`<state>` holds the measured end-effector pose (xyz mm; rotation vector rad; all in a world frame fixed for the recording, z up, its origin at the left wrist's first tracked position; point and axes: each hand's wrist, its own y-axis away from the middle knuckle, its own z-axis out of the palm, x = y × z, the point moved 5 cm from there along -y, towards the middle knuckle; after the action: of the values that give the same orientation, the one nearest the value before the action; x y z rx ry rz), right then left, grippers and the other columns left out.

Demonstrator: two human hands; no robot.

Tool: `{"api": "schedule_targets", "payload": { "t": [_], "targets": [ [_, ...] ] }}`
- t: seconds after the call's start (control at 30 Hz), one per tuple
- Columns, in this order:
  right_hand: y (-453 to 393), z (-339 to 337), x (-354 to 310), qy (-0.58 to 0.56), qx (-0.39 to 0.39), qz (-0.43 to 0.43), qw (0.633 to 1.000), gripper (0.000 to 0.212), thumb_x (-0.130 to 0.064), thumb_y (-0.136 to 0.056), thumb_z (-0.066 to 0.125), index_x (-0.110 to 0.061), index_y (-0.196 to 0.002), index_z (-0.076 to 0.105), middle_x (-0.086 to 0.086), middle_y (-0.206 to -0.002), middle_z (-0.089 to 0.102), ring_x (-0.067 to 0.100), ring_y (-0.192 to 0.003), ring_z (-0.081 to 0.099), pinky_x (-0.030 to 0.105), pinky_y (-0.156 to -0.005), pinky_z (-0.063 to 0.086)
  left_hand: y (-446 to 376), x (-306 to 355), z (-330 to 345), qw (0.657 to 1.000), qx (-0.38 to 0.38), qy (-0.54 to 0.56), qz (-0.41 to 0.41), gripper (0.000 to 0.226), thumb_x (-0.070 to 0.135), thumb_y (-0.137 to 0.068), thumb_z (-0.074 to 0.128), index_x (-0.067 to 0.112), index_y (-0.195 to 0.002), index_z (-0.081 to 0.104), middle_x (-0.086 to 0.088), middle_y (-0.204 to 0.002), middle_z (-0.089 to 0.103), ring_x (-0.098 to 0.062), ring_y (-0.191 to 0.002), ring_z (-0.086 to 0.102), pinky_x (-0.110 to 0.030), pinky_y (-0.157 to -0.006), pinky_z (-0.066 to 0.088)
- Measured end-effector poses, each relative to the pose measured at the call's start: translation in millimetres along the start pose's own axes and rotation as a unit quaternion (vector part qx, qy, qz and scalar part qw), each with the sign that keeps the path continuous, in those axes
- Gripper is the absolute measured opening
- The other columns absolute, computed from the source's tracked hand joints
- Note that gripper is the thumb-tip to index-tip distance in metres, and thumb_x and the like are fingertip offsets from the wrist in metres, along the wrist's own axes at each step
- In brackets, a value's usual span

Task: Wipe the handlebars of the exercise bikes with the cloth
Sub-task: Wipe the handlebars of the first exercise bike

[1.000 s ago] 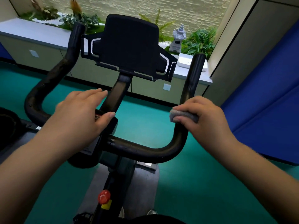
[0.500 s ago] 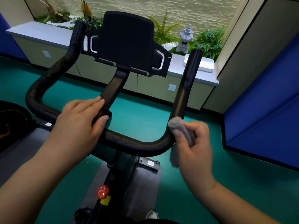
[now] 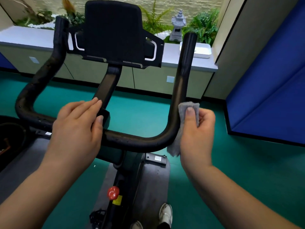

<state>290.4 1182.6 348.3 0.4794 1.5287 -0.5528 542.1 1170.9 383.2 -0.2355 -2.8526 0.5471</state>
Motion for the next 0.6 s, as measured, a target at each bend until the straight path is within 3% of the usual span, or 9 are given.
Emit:
{"api": "schedule_targets", "payload": {
  "t": [0.13,0.27,0.47,0.6],
  "targets": [
    [-6.5,6.4,19.6,-0.052,0.024,0.095,0.994,0.016,-0.04,-0.093,0.05,-0.026,-0.086,0.048,0.0,-0.087,0.059,0.015,-0.081,0.057,0.051,-0.089,0.05,1.0,0.7,-0.2,1.0,0.018,0.004,0.002,0.049,0.028,-0.093,0.037,0.003,-0.13,0.056,-0.012,-0.131,0.058,-0.034,-0.121,0.046,-0.043,-0.106,0.032],
    [38.4,3.5,28.3,-0.117,0.001,0.189,0.975,0.023,-0.036,-0.098,0.045,-0.014,-0.091,0.048,0.005,-0.087,0.059,0.015,-0.08,0.058,0.04,-0.082,0.051,0.8,-1.0,1.0,1.0,0.025,-0.003,0.005,0.048,0.028,-0.094,0.036,0.003,-0.13,0.056,-0.012,-0.132,0.058,-0.033,-0.121,0.047,-0.043,-0.106,0.031],
    [-3.5,16.5,29.9,-0.192,-0.005,0.25,0.949,0.033,-0.037,-0.101,0.041,-0.008,-0.097,0.056,0.003,-0.078,0.061,0.013,-0.066,0.061,0.03,-0.068,0.055,0.8,2.7,0.2,0.999,0.032,-0.013,0.016,0.047,0.025,-0.094,0.036,0.001,-0.13,0.056,-0.014,-0.131,0.058,-0.033,-0.121,0.046,-0.041,-0.106,0.029],
    [44.1,11.8,41.3,-0.196,-0.004,0.289,0.937,0.034,-0.041,-0.099,0.042,-0.011,-0.097,0.057,0.003,-0.085,0.067,0.014,-0.084,0.066,0.037,-0.087,0.054,1.9,3.5,1.5,0.999,0.05,-0.006,0.016,0.045,0.023,-0.094,0.037,0.001,-0.128,0.057,-0.014,-0.128,0.06,-0.033,-0.119,0.047,-0.046,-0.105,0.034]
  ]
}}
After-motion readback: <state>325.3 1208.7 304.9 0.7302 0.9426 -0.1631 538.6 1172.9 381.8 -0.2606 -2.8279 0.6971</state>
